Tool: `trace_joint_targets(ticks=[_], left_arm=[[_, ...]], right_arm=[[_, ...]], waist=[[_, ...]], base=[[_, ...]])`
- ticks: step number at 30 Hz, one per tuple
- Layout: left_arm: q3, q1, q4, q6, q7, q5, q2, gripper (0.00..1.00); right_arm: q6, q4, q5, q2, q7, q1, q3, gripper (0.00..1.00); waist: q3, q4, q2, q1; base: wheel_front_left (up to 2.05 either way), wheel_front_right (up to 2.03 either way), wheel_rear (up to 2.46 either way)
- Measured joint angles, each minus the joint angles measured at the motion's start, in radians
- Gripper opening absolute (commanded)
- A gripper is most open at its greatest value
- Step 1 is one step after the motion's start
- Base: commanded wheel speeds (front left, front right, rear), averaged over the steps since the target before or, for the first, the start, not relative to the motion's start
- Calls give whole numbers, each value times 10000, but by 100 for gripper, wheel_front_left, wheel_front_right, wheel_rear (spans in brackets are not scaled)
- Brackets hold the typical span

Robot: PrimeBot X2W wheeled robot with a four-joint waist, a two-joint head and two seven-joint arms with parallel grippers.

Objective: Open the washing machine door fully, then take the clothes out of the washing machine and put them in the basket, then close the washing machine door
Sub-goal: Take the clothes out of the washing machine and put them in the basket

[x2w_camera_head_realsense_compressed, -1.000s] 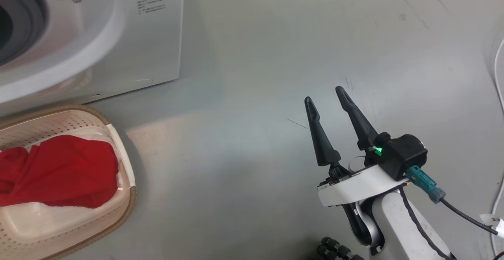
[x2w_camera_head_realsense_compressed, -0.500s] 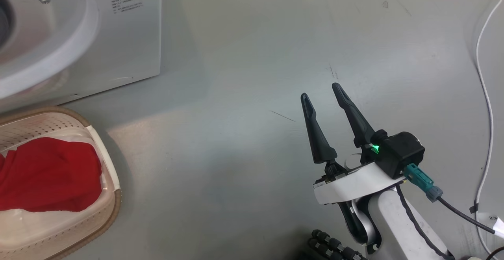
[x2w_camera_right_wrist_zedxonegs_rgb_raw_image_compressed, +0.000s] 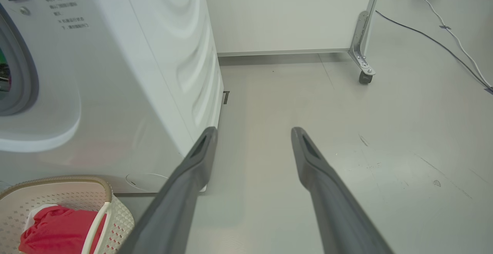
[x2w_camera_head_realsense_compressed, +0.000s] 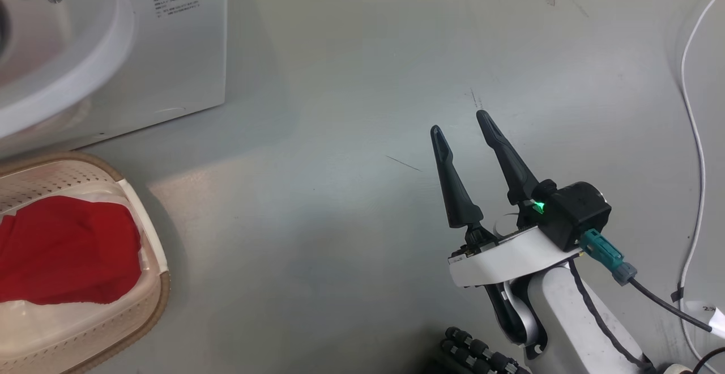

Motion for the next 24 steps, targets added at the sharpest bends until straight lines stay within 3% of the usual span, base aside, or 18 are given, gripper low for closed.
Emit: trace_joint_targets(ticks=[5, 24], left_arm=[[-46, -112, 209, -4, -148, 2, -4, 0], [-414, 414, 1147, -399, -2487, 92, -596, 0]], right_arm=[[-90, 0, 0, 0, 0, -12, -2, 100], [-165, 328, -163, -4, 0, -213, -418, 100]], waist=[[10, 27, 0, 0], [-914, 659, 0, 0]], base=[[0, 0, 0], [0, 0, 0]])
